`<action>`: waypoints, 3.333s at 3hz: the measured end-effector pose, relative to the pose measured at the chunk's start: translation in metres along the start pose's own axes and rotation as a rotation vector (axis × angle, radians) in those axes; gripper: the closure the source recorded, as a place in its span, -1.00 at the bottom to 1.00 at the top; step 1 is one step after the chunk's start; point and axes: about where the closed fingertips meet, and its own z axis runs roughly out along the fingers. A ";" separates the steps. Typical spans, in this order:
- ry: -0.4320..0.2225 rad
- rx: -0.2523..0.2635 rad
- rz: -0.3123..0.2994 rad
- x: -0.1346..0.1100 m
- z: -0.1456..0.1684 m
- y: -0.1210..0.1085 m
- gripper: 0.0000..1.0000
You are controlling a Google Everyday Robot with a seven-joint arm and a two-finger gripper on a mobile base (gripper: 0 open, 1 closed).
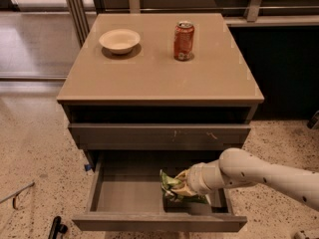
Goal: Pick green jalapeno chip bag from middle drawer and place on counter
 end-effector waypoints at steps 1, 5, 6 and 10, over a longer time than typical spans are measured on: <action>-0.030 0.009 0.033 -0.002 -0.008 -0.002 1.00; -0.247 0.046 0.146 -0.103 -0.136 -0.021 1.00; -0.312 0.072 0.200 -0.135 -0.193 -0.037 1.00; -0.485 0.085 0.132 -0.245 -0.318 -0.070 1.00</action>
Offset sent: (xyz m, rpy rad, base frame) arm 0.0065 -0.0326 0.1228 0.2037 -0.0108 -0.1283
